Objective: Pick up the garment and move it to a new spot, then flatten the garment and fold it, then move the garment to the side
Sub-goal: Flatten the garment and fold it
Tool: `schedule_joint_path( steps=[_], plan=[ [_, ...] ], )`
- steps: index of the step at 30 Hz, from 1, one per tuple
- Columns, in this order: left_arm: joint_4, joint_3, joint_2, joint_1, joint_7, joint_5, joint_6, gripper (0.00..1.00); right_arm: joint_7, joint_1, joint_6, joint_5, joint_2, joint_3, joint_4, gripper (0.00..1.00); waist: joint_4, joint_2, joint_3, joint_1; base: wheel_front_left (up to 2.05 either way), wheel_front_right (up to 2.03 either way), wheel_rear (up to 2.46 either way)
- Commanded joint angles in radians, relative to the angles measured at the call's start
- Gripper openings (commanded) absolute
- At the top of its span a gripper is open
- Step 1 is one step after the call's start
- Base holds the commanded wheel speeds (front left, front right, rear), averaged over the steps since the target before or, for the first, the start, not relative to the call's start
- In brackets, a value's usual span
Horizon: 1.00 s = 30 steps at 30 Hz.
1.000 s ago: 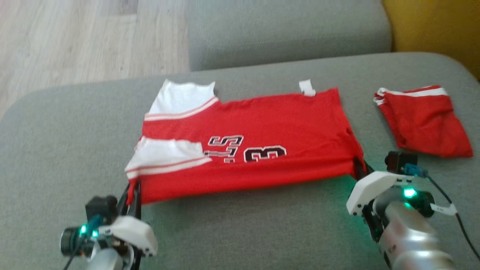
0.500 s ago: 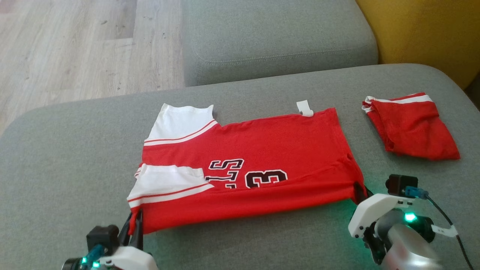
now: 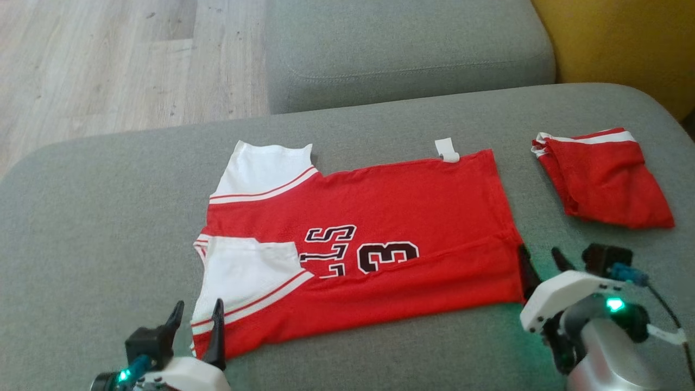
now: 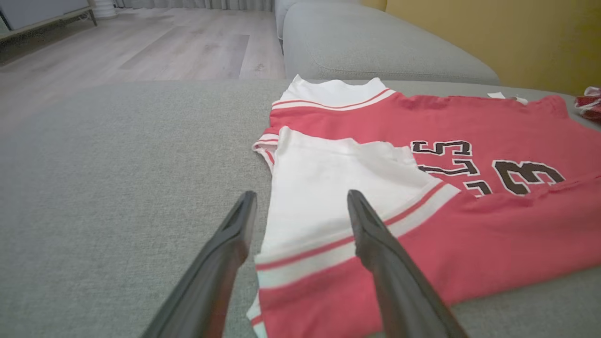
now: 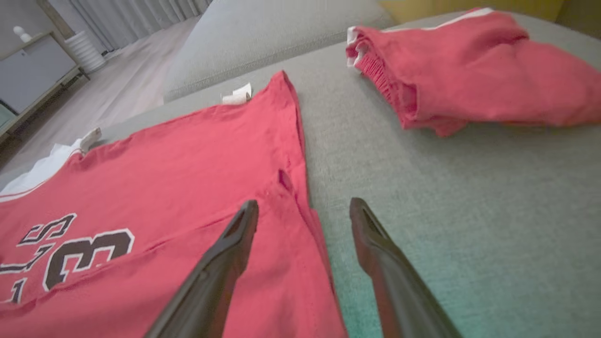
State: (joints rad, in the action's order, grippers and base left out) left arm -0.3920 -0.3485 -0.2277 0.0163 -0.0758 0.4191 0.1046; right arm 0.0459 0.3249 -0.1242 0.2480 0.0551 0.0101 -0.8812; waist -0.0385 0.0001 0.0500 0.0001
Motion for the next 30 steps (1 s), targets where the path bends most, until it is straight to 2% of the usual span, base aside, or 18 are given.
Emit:
schedule_joint_path(
  steps=[1, 6, 10, 13, 17, 22, 25, 30],
  plan=[
    [0.023, 0.048, -0.012, 0.066, -0.016, 0.016, 0.001, 1.00, -0.001, 0.018, -0.007, -0.014, -0.005, -0.008, 0.066, 1.00, 0.003, -0.0001, -0.004, -0.0001, 0.00, 0.00, 0.00],
    [0.041, 0.072, -0.019, 0.119, -0.067, 0.019, 0.004, 1.00, -0.020, -0.014, -0.007, -0.006, -0.005, 0.011, 0.262, 1.00, 0.009, -0.0001, -0.018, -0.0001, 0.00, 0.00, 0.00],
    [0.071, 0.091, -0.036, 0.188, -0.100, 0.024, -0.016, 1.00, -0.036, -0.005, -0.007, -0.027, -0.005, 0.024, 0.382, 1.00, 0.006, -0.0001, -0.042, -0.0001, 0.00, 0.00, 0.00],
    [0.087, 0.094, -0.059, 0.272, -0.086, 0.023, -0.040, 1.00, -0.058, 0.020, -0.007, -0.041, -0.005, 0.032, 0.448, 1.00, 0.002, -0.0001, -0.081, -0.0001, 0.00, 0.00, 0.00],
    [0.096, 0.062, -0.104, 0.436, -0.008, -0.002, -0.097, 1.00, -0.091, 0.071, -0.007, -0.066, -0.005, 0.027, 0.508, 1.00, -0.008, -0.0001, -0.156, -0.0001, 0.00, 0.00, 0.00],
    [0.024, 0.023, -0.157, 0.647, 0.148, 0.004, -0.184, 1.00, -0.111, 0.139, -0.007, -0.097, -0.005, 0.021, 0.558, 1.00, -0.027, -0.0001, -0.251, -0.0001, 0.00, 0.00, 0.00],
    [-0.054, -0.001, -0.197, 0.757, 0.203, -0.003, -0.211, 1.00, -0.127, 0.190, -0.007, -0.112, -0.005, -0.001, 0.578, 1.00, -0.054, -0.0001, -0.310, -0.0001, 0.00, 0.00, 0.00],
    [-0.195, -0.057, -0.230, 0.887, 0.307, 0.041, -0.232, 1.00, -0.146, 0.264, -0.007, -0.106, -0.005, -0.028, 0.602, 1.00, -0.089, -0.0001, -0.383, -0.0001, 0.00, 0.00, 0.00]
  ],
)
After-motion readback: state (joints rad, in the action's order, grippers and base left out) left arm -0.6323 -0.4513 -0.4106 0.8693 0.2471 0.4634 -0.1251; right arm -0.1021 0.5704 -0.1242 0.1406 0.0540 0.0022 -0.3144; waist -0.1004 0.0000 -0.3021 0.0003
